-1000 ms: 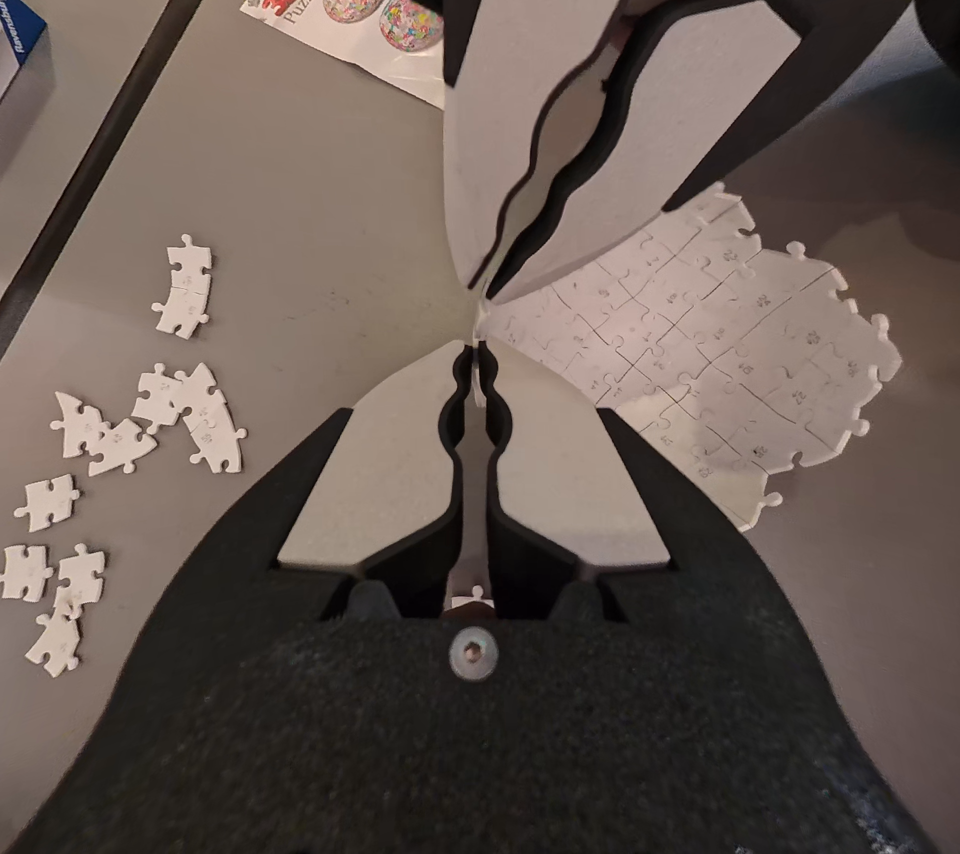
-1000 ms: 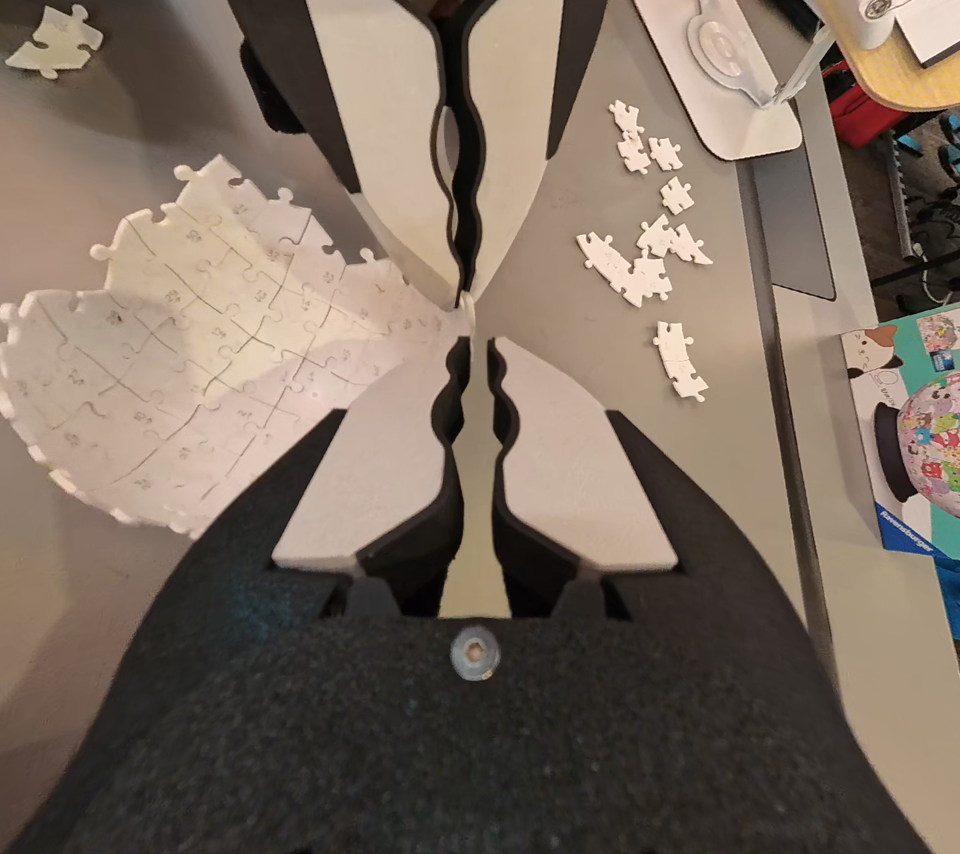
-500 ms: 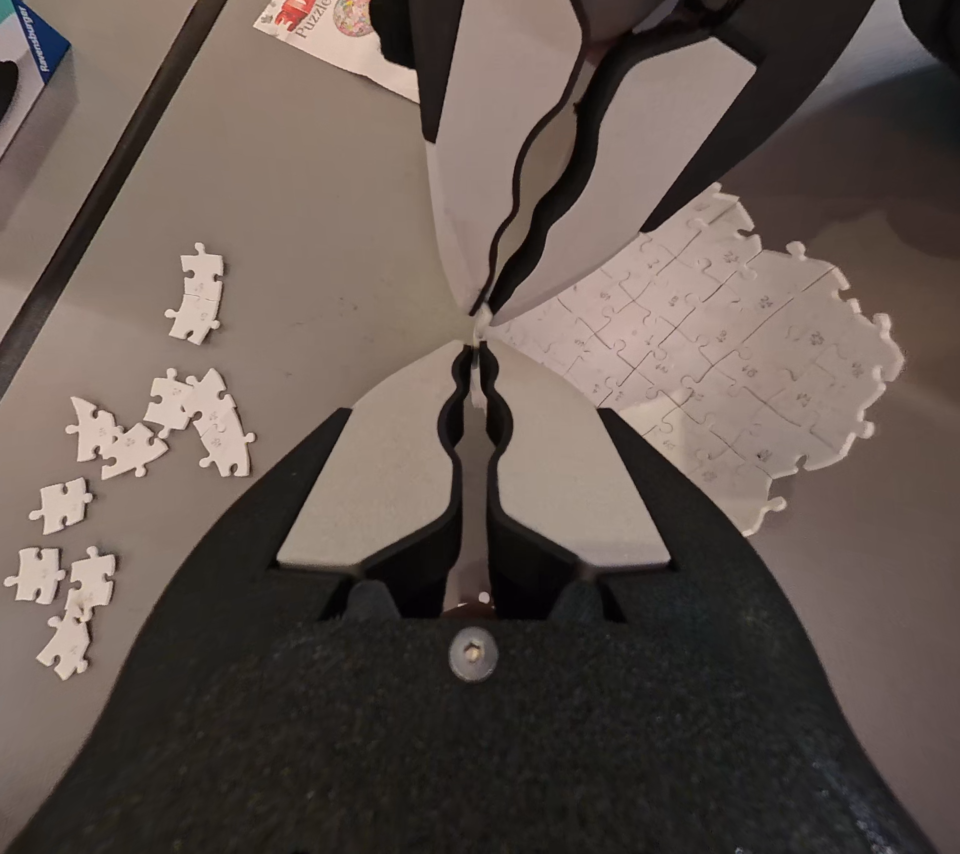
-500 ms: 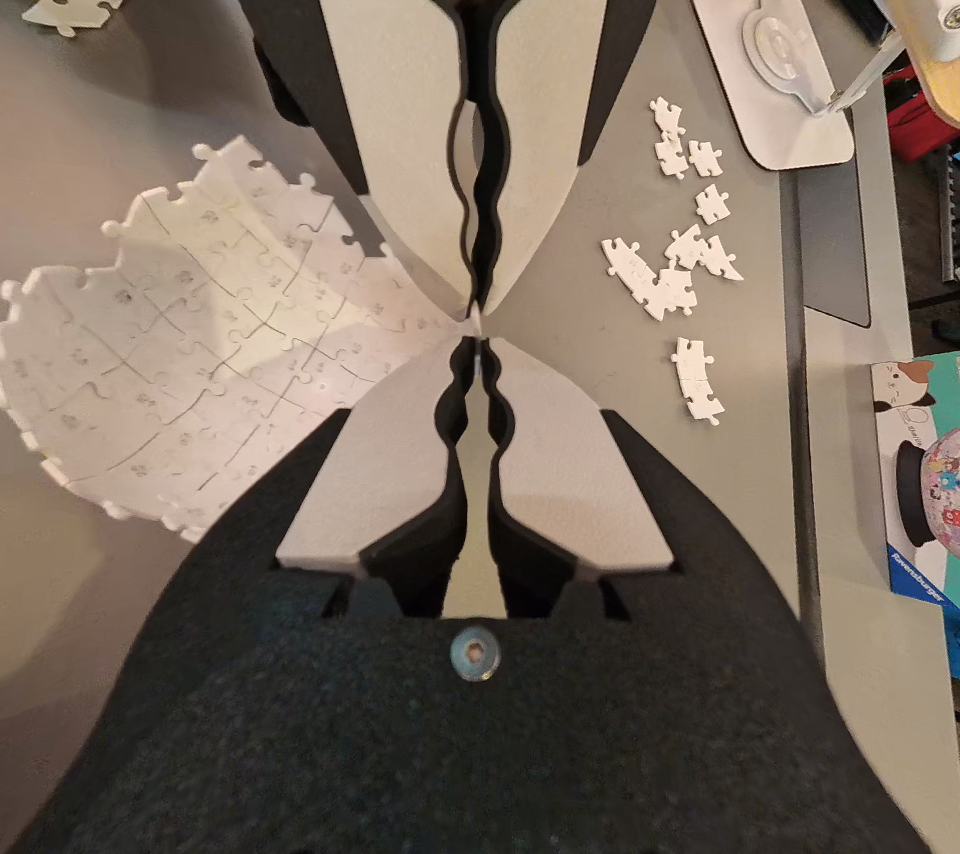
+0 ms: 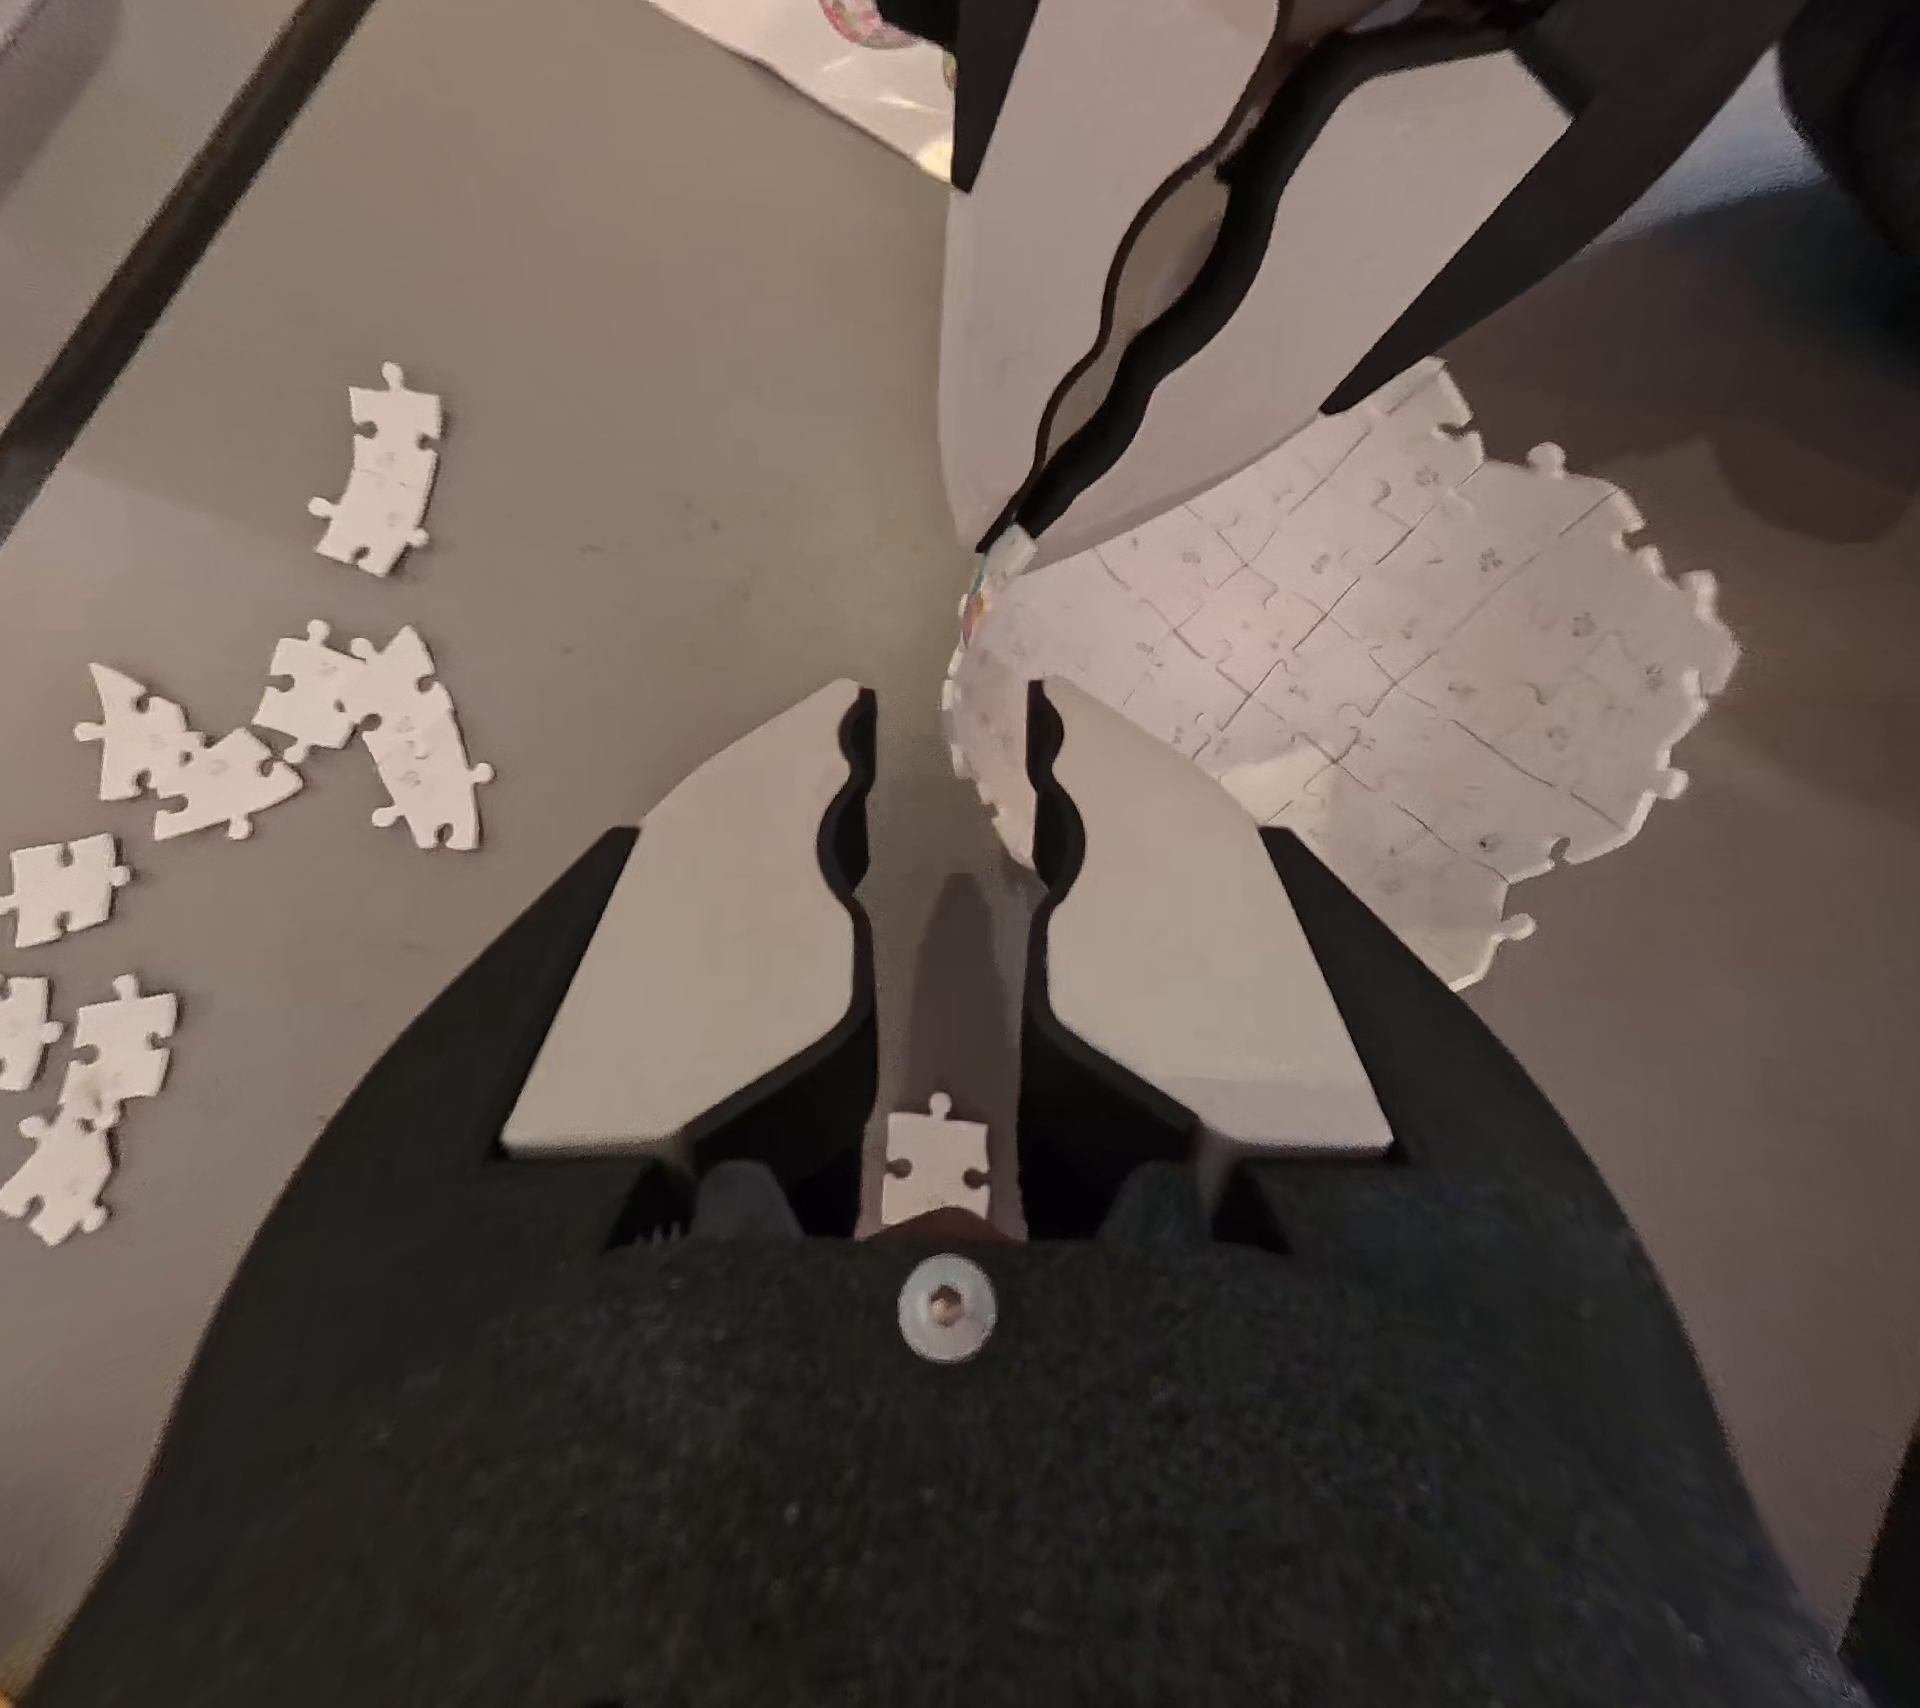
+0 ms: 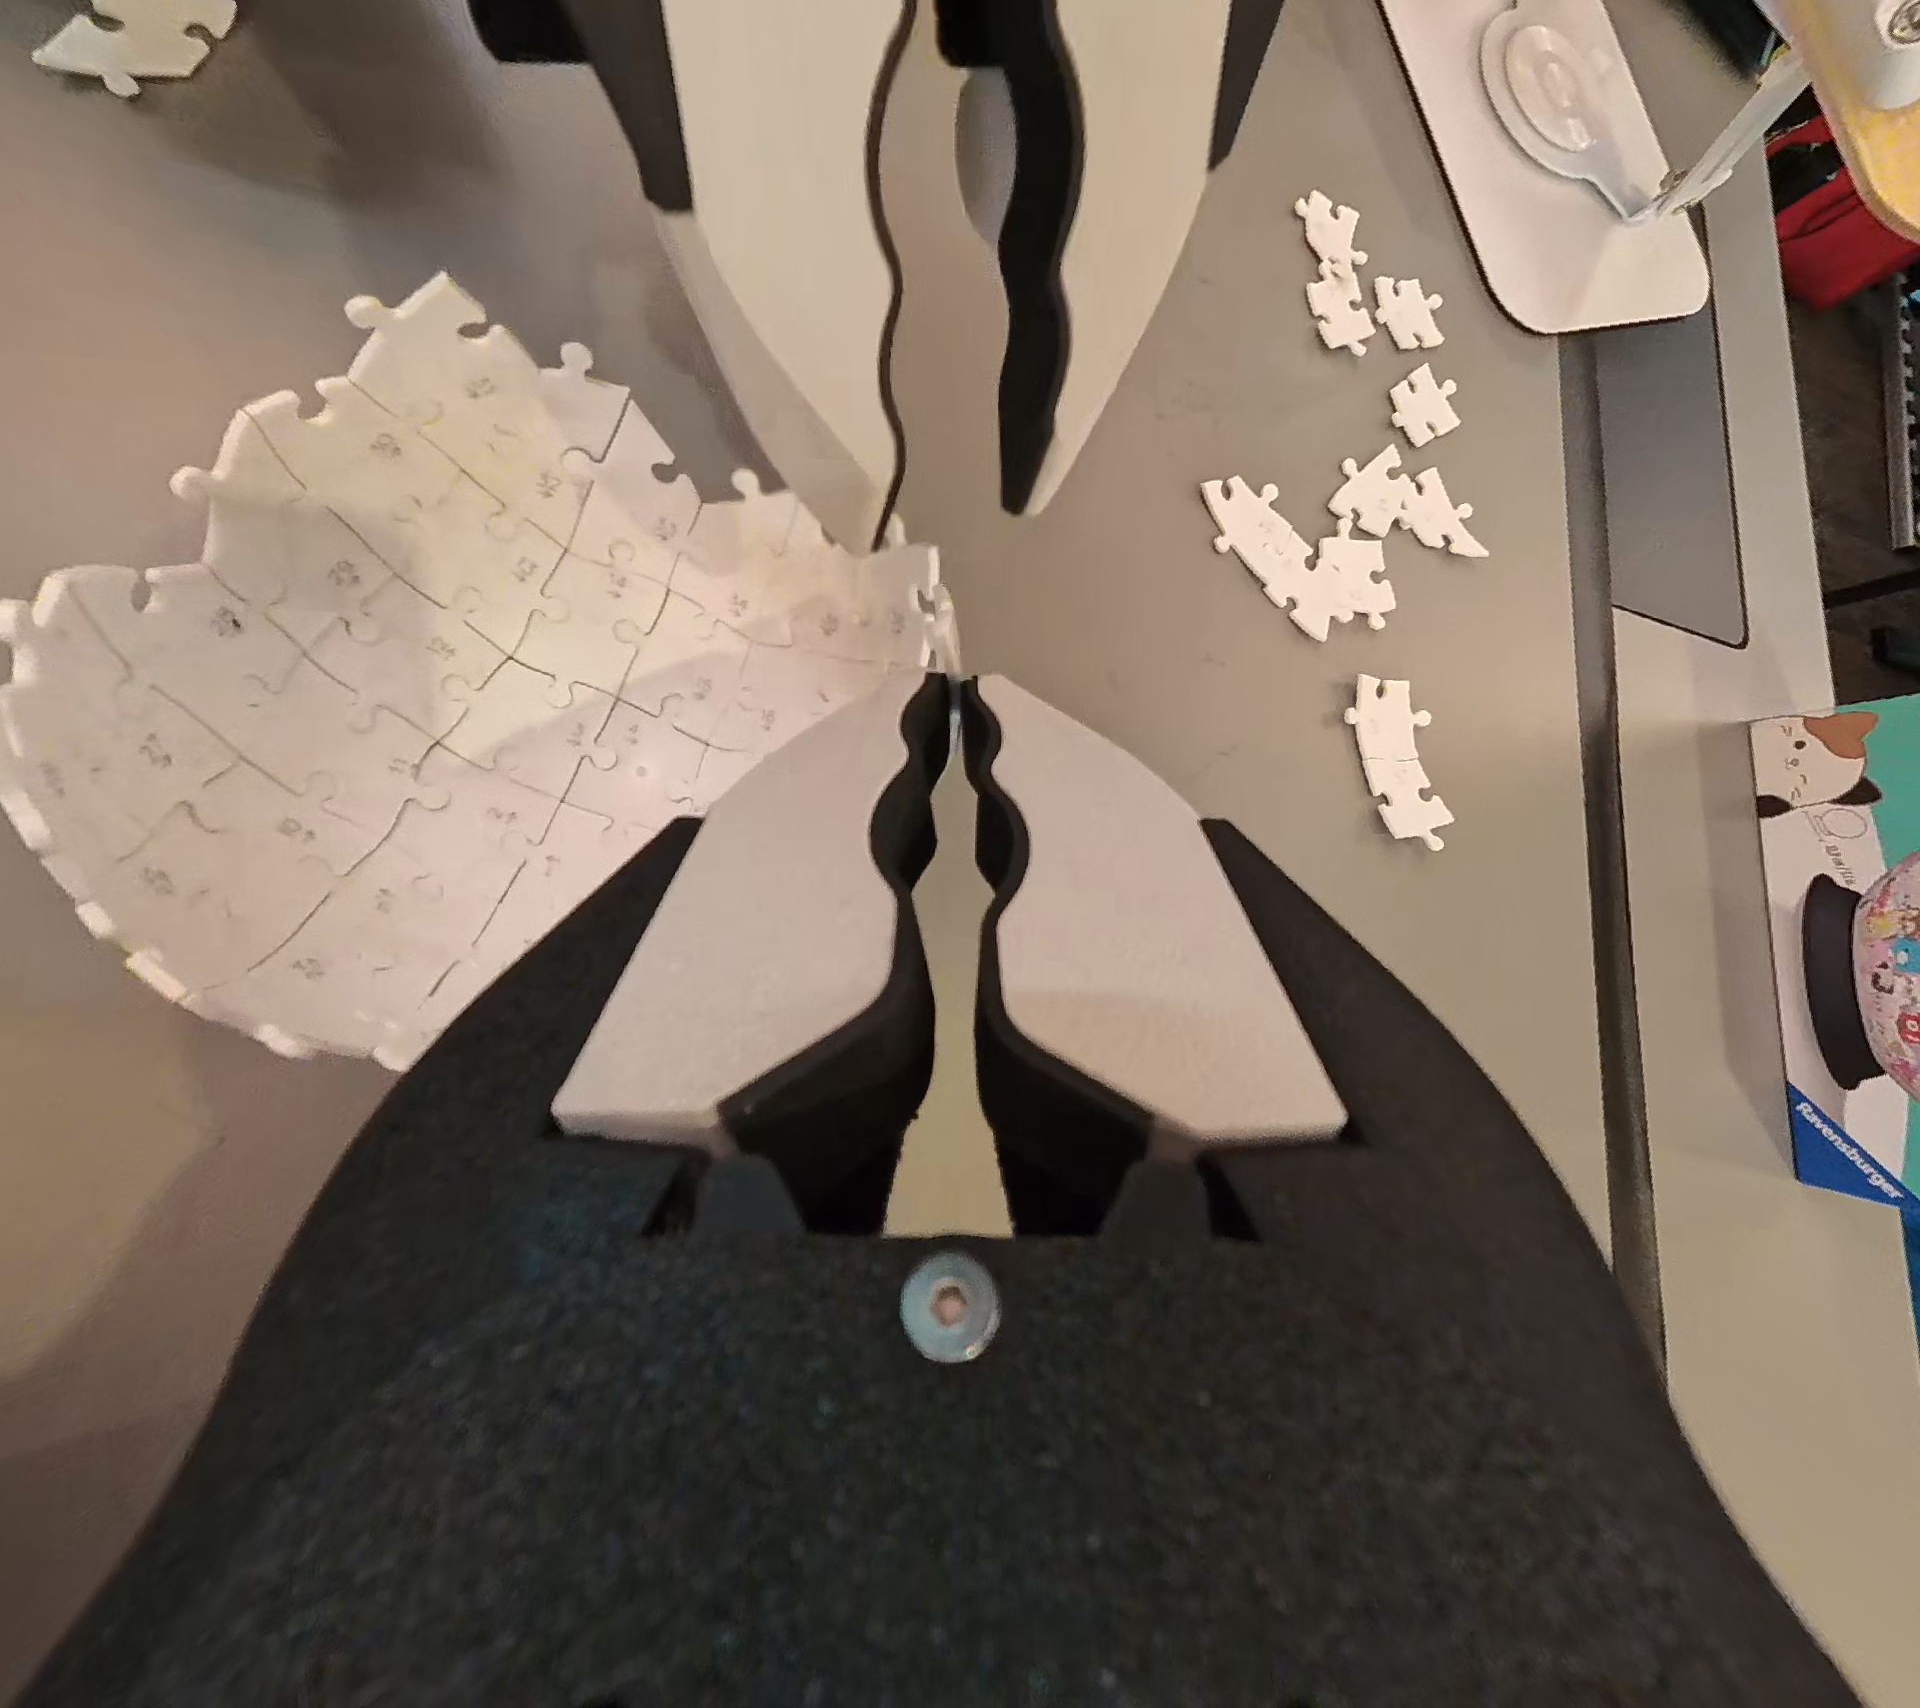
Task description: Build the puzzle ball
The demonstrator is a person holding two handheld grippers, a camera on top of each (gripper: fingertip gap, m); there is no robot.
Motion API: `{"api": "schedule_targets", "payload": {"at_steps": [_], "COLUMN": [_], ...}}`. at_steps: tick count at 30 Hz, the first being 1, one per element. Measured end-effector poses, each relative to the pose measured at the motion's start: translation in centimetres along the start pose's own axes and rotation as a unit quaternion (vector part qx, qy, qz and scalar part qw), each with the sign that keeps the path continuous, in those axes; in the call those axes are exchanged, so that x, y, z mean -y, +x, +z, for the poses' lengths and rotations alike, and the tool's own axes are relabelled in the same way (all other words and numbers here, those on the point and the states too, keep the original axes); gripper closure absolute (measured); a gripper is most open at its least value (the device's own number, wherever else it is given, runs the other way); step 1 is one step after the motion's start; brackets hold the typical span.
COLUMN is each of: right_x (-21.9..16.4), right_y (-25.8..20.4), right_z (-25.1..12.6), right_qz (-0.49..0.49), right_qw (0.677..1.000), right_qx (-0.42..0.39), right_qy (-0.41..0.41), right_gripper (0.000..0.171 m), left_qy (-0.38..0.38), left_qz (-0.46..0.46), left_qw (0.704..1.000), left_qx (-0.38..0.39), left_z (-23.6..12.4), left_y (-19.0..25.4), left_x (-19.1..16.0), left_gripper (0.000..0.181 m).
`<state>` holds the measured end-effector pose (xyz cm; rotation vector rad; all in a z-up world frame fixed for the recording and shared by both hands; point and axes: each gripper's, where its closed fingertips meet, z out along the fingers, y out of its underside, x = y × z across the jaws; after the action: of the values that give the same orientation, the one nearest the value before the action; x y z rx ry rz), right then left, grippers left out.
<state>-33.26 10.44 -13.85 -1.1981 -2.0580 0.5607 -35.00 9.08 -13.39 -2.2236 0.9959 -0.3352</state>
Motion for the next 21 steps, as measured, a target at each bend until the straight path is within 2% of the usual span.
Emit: {"api": "schedule_targets", "payload": {"at_steps": [3,5,9,14,21], "right_x": [0.4,0.7,0.5,0.4,0.3], "right_y": [-0.1,-0.2,-0.1,-0.1,0.1], "right_z": [0.0,0.1,0.5,0.9,1.0], "right_qz": [0.000,0.003,0.007,0.007,0.005], "right_qw": [1.000,1.000,1.000,0.999,0.999], "right_qx": [0.003,0.011,0.024,0.038,0.038], "right_qy": [0.002,0.001,-0.019,-0.026,-0.032], "right_gripper": [0.169,0.169,0.169,0.169,0.169], "left_qy": [-0.010,-0.039,-0.063,-0.058,-0.044], "left_qz": [-0.020,-0.030,-0.030,-0.024,-0.037], "left_qw": [1.000,0.999,0.997,0.998,0.998], "left_qx": [-0.010,-0.021,-0.031,-0.024,-0.025], "left_z": [-0.1,0.5,2.2,2.9,2.6], "left_y": [-0.2,-0.2,0.4,0.4,0.0], "left_x": [-0.7,-1.9,-2.9,-2.5,-1.6], "left_gripper": [0.152,0.147,0.147,0.148,0.161]}}
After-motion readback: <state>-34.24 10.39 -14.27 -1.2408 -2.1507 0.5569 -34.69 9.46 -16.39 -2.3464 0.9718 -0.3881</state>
